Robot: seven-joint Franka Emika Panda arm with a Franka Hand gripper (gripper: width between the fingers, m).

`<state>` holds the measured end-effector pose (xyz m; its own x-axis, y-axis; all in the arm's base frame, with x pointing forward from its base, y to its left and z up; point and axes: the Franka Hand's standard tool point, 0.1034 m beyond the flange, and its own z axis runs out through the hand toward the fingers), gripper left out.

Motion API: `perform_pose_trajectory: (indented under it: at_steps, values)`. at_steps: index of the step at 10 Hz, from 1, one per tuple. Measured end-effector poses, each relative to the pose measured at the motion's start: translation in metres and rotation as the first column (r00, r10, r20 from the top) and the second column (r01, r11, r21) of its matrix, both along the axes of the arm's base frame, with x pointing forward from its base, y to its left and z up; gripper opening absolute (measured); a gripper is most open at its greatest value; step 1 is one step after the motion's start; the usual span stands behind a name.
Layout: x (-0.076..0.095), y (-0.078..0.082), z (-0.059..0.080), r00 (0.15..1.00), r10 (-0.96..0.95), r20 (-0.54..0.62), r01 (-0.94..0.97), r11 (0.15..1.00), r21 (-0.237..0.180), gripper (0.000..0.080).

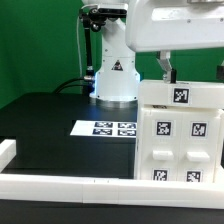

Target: Assemble cabinet

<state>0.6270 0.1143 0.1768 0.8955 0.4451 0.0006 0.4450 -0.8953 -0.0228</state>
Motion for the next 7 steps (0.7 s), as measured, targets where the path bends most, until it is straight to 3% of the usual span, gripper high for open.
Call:
perform_pose_trajectory:
  at_steps: [2,5,7]
  values:
    - [0.0014,0.0029,0.0028,0.946,0.325,0.005,-0.324,0.945,-0.045,0.0649]
    - [0.0019,-0.0004,0.0021,0.887,0.462,0.001,-0.462,0.886,-0.046,0.0649]
    - [0.0027,-0.0037,0.0014,0.787,0.617,-0.003,-0.616,0.786,-0.051,0.0649]
